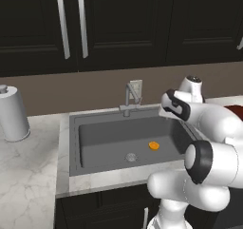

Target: Pick up all produce items and place them in the sink. Turn on the sink faucet to wash them. Then turn the sink off and put them in the tray.

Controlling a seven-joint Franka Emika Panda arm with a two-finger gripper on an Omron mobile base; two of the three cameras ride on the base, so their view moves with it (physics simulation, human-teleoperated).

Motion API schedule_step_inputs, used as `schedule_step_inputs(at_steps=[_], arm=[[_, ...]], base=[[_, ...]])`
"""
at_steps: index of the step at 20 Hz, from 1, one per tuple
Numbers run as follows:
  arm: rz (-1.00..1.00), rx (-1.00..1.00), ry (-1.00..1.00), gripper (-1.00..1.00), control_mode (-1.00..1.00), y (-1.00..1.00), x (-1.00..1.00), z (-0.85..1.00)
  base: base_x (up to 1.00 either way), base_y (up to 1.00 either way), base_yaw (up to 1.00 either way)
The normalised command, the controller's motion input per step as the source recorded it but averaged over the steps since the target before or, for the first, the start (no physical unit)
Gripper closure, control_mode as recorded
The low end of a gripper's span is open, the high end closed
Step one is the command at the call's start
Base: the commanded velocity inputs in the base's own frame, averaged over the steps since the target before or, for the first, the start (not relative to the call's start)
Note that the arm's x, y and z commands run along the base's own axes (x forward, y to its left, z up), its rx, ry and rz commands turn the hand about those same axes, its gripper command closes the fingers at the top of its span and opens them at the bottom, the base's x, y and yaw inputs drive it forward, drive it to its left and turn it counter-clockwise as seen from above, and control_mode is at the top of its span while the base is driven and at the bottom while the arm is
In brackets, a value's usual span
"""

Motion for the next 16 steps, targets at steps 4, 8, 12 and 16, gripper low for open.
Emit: schedule_step_inputs(at_steps=[4,8,12,16], arm=[[0.0,-0.01,0.0,-1.0,-1.0,0.0,0.01,-0.26],[0.0,0.0,0.0,-1.0,-1.0,0.0,0.03,-0.27],[0.02,0.0,0.0,-1.0,-1.0,0.0,0.15,-0.28],[0.03,0.0,0.0,-1.0,-1.0,0.01,0.19,-0.28]], base=[[0.0,0.0,0.0],[0.0,0.0,0.0],[0.0,0.0,0.0],[0.0,0.0,0.0]])
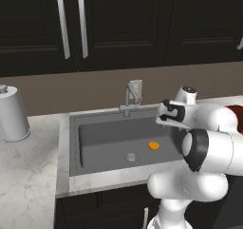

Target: Pick up all produce items and place them in the sink. Turn on the sink faucet to wash them. Then turn the sink off and put them in the tray.

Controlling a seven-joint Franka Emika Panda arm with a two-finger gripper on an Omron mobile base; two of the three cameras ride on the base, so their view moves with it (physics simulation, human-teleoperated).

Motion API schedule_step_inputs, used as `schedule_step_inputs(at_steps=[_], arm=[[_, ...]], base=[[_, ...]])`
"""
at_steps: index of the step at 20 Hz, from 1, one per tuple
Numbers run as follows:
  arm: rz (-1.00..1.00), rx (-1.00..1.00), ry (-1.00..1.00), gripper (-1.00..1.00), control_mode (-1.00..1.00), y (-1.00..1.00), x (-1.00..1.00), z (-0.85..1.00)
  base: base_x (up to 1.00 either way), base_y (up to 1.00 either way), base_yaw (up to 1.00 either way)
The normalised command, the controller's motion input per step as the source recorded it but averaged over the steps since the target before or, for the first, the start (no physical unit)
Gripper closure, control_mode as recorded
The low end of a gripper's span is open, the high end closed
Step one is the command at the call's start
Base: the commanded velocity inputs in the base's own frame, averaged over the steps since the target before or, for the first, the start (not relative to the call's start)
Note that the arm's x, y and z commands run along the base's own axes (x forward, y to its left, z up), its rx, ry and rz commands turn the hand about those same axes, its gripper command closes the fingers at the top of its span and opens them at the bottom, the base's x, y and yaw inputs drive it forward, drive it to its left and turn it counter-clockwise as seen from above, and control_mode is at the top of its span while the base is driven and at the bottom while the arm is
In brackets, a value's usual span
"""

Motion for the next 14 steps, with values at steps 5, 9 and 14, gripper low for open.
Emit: schedule_step_inputs(at_steps=[5,9,14], arm=[[0.03,0.0,0.0,-1.0,-1.0,0.02,0.19,-0.26],[0.04,0.0,0.0,-1.0,-1.0,0.03,0.13,-0.28],[0.05,0.0,0.0,-1.0,-1.0,0.01,0.03,-0.28]], base=[[0.0,0.0,0.0],[0.0,0.0,0.0],[0.0,0.0,0.0]])
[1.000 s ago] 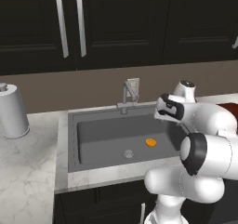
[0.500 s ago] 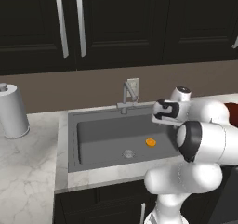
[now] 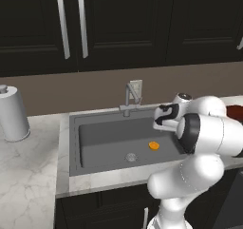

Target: Pick up all produce items and place them in the sink. Turn on the sink faucet to wash them. Then turn the sink off and put them in the tray.

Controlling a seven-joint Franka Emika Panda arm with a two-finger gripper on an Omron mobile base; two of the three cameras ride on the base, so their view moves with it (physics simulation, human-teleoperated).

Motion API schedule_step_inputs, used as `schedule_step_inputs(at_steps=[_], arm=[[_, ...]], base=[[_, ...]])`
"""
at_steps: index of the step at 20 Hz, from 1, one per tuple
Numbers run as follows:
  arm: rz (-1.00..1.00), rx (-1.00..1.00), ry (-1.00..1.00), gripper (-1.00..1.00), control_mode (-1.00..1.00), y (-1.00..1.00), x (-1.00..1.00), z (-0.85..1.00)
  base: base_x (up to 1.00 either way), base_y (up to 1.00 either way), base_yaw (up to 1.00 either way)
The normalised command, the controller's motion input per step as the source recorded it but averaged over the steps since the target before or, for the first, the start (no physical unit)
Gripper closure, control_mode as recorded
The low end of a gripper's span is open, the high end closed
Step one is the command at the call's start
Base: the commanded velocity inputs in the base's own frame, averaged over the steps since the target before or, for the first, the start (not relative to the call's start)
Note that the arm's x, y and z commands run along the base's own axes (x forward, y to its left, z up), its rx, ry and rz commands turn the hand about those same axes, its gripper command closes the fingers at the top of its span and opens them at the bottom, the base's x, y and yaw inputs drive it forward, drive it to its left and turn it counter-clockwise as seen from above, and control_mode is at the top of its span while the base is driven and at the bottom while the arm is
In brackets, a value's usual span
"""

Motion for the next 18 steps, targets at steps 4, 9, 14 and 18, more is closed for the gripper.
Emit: schedule_step_inputs(at_steps=[4,9,14,18], arm=[[0.04,0.0,-0.01,-1.0,-1.0,0.01,0.0,-0.22],[0.03,0.0,-0.04,-1.0,-1.0,0.06,0.0,-0.22],[0.02,0.0,0.0,-1.0,-1.0,0.06,0.0,-0.21],[0.03,0.0,0.0,-1.0,-1.0,0.01,0.0,-0.19]], base=[[0.0,0.0,0.0],[0.0,0.0,0.0],[0.0,0.0,0.0],[0.0,0.0,0.0]])
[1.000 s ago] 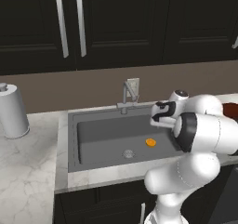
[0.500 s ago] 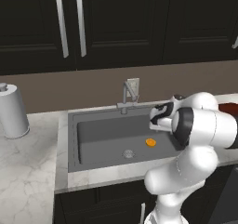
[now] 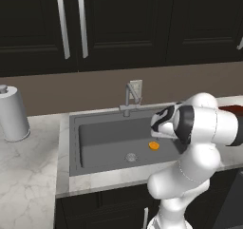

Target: Pick up all produce items and place them in the sink. Turn on the sink faucet to wash them. Then turn the sink off and put them in the tray.

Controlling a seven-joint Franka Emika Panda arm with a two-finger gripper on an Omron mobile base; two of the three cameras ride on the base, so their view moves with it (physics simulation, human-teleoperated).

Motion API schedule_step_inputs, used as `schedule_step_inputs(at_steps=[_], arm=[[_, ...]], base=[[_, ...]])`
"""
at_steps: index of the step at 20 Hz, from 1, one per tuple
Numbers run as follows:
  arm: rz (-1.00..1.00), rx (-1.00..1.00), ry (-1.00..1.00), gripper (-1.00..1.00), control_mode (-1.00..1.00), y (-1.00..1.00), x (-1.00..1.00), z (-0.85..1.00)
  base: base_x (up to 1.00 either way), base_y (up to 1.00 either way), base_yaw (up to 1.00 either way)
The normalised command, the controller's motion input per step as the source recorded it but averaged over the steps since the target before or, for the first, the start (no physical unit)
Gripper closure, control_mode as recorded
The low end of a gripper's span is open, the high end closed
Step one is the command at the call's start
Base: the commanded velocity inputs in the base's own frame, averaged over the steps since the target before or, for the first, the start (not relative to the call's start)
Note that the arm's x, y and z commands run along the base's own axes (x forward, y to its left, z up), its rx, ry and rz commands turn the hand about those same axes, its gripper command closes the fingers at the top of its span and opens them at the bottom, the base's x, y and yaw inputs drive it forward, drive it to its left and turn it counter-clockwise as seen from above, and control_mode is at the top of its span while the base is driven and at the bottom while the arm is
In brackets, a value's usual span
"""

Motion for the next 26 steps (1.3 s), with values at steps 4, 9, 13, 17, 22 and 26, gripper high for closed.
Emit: schedule_step_inputs(at_steps=[4,9,13,17,22,26], arm=[[0.02,0.0,0.0,-1.0,-1.0,0.0,0.0,-0.16],[0.01,0.0,0.0,-1.0,-1.0,0.01,0.01,-0.13],[0.02,0.0,0.0,-1.0,-1.0,0.0,0.0,-0.12],[0.01,0.0,0.0,-1.0,-1.0,0.0,0.04,-0.05],[0.0,0.0,0.0,-1.0,-1.0,0.0,0.07,-0.03],[0.0,0.0,0.0,-1.0,-1.0,0.0,0.05,-0.05]], base=[[0.0,0.0,0.0],[0.0,0.0,0.0],[0.0,0.0,0.0],[0.0,0.0,0.0],[0.0,0.0,0.0],[0.0,0.0,0.0]])
